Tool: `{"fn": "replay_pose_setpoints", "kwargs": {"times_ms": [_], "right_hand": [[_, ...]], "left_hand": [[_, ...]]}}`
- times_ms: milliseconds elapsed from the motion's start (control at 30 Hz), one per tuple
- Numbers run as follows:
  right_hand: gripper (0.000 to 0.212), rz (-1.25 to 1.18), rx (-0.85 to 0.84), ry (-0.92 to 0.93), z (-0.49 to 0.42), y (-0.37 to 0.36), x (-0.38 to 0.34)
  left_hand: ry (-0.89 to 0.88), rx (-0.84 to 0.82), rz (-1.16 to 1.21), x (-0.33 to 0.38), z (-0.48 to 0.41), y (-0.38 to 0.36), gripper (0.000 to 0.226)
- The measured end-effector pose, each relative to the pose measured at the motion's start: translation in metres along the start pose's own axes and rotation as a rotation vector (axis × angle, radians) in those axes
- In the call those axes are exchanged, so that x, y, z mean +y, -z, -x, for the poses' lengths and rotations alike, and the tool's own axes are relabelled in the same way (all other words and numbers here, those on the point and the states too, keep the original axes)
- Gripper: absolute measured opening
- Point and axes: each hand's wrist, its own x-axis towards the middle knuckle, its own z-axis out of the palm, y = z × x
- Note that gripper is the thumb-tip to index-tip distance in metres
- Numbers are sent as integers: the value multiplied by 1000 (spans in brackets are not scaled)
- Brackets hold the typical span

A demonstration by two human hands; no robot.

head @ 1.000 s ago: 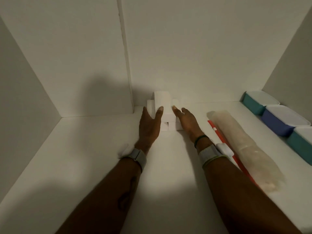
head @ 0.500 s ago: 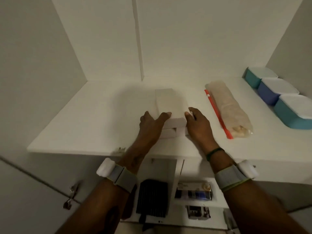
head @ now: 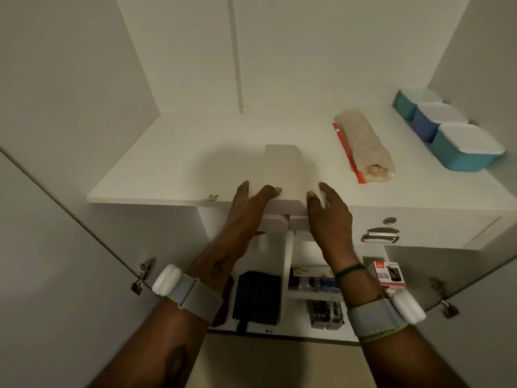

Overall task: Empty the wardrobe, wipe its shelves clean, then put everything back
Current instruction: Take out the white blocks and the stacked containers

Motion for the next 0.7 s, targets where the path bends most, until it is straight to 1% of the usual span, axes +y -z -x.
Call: {"fn": "replay_pose_setpoints", "kwargs": {"times_ms": [100,167,267,367,467,533,567,600,633,667,700], "right_hand": [[49,-114,40,-5,26,14,0],[46,-186,92,-17,56,22,7],[41,-269,180,-35,113,30,29],[40,-329,299,-101,174,41,62],[42,-314,419,-169,237,62,99],[42,-300,501,-207,278,83,125],[42,-299,573,-232,305,101,140],[42,-288,608,-260,330,118,148],[43,-296,590,-267,336,120,151],[44,-270,602,-286,359,132,159],[44,-265,719,-307,402,160,170]], "left_hand": [[-42,-55,23,-14,17,3,99],[-62,-116,53,-30,35,6,92],[-100,-204,79,-61,71,10,73],[-81,-369,66,-95,108,5,72],[-10,-474,0,-130,145,-14,79],[32,-575,-43,-151,174,-34,86],[57,-650,-53,-162,196,-48,87],[75,-695,-62,-172,217,-61,87],[81,-690,-56,-181,218,-63,87],[91,-740,-79,-192,234,-72,88],[87,-845,-116,-200,271,-94,90]]}}
